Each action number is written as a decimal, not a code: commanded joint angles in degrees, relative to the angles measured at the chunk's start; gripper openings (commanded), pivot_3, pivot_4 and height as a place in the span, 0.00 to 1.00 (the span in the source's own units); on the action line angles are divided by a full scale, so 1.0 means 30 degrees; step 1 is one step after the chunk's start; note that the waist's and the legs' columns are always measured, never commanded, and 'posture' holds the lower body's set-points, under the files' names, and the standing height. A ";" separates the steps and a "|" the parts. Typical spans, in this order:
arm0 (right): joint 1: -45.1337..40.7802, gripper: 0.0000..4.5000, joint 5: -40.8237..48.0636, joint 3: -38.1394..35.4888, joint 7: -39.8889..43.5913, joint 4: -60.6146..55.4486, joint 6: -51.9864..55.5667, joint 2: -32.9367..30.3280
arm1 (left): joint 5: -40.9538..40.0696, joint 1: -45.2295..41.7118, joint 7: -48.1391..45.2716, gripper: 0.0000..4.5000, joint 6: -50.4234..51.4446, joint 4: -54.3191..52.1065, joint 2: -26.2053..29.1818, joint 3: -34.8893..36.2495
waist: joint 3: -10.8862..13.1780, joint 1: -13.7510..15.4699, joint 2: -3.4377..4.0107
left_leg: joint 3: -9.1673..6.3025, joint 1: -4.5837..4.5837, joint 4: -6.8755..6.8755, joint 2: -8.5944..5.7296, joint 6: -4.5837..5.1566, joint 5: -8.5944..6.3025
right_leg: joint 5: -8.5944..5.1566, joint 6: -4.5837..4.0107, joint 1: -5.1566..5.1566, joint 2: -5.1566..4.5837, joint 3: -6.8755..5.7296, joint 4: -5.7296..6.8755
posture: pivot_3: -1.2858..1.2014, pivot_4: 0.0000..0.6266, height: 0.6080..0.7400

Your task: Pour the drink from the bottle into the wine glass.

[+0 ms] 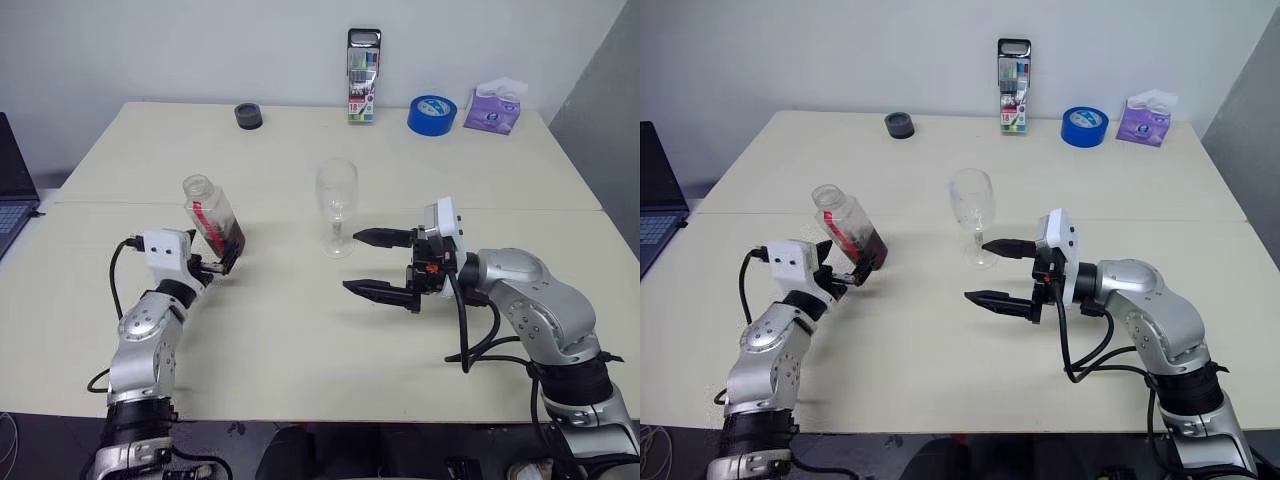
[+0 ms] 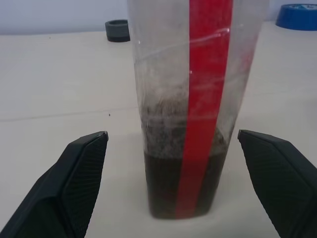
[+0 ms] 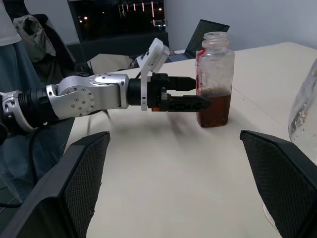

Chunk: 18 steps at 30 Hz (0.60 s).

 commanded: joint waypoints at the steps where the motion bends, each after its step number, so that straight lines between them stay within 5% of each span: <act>1: -0.0421 1.00 0.0355 -0.0112 -0.0064 -0.0558 -0.0248 0.0084 | 0.0493 -0.1311 -0.0302 1.00 -0.1434 0.1617 0.0238 -0.0175 | -0.0001 -0.0002 -0.0002 | 0.0001 0.0000 0.0001 -0.0001 0.0000 0.0000 | 0.0000 0.0000 0.0000 0.0000 0.0002 0.0000 | 0.52 0.24 1.00; 9: -0.0459 1.00 0.0286 -0.0152 -0.0231 -0.0629 -0.0199 0.0129 | 0.1077 -0.3448 -0.0594 1.00 -0.3720 0.5664 0.0253 -0.0356 | -0.0006 -0.0022 -0.0009 | -0.0001 -0.0001 0.0011 -0.0002 -0.0004 0.0002 | 0.0001 0.0000 -0.0002 0.0000 -0.0006 0.0005 | 0.52 0.24 1.00; 12: -0.0391 1.00 0.0276 -0.0164 -0.0355 -0.0686 -0.0213 0.0124 | 0.1021 -0.3614 -0.0891 0.87 -0.4157 0.6157 0.0246 -0.0364 | -0.0007 -0.0027 -0.0011 | -0.0002 -0.0001 0.0015 -0.0003 -0.0004 0.0002 | 0.0001 0.0000 -0.0002 -0.0001 -0.0007 0.0007 | 0.52 0.24 1.00; 18: -0.0272 1.00 0.0200 -0.0197 -0.0604 -0.0757 -0.0322 0.0125 | 0.0947 -0.3365 -0.1045 0.46 -0.4436 0.6101 0.0250 -0.0247 | -0.0008 -0.0036 -0.0012 | -0.0003 -0.0001 0.0018 -0.0002 -0.0005 0.0003 | 0.0001 -0.0001 -0.0004 -0.0001 -0.0006 0.0013 | 0.52 0.24 1.00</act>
